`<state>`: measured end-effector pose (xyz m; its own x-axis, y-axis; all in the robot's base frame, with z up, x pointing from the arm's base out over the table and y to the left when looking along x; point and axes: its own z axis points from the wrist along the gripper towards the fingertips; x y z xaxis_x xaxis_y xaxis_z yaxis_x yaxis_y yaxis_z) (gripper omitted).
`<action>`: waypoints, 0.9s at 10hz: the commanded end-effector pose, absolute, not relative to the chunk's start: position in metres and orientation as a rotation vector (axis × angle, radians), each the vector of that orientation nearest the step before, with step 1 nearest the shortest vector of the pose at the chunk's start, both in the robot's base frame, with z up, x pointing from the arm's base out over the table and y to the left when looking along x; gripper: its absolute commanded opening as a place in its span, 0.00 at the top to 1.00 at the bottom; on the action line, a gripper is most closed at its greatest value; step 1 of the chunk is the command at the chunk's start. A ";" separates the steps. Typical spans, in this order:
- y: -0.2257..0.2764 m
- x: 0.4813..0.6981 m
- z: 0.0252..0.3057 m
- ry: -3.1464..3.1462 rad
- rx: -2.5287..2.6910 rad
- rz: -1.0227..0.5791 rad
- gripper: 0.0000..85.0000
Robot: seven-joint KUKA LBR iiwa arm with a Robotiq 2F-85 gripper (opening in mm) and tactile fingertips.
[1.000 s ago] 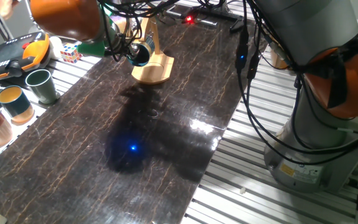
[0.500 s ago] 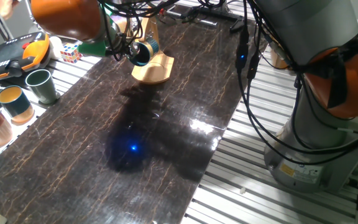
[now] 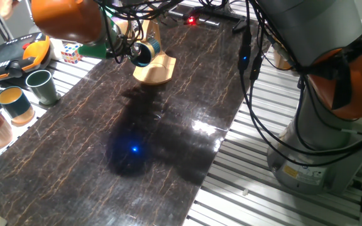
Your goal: Take the cup off the cup rack
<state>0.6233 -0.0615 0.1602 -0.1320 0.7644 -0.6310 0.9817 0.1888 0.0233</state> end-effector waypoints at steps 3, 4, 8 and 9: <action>-0.061 0.628 0.168 1.944 1.650 -0.537 0.99; -0.060 0.629 0.169 1.943 1.652 -0.537 0.99; -0.056 0.631 0.172 1.879 1.695 -0.506 0.99; -0.056 0.631 0.172 1.851 1.721 -0.483 0.99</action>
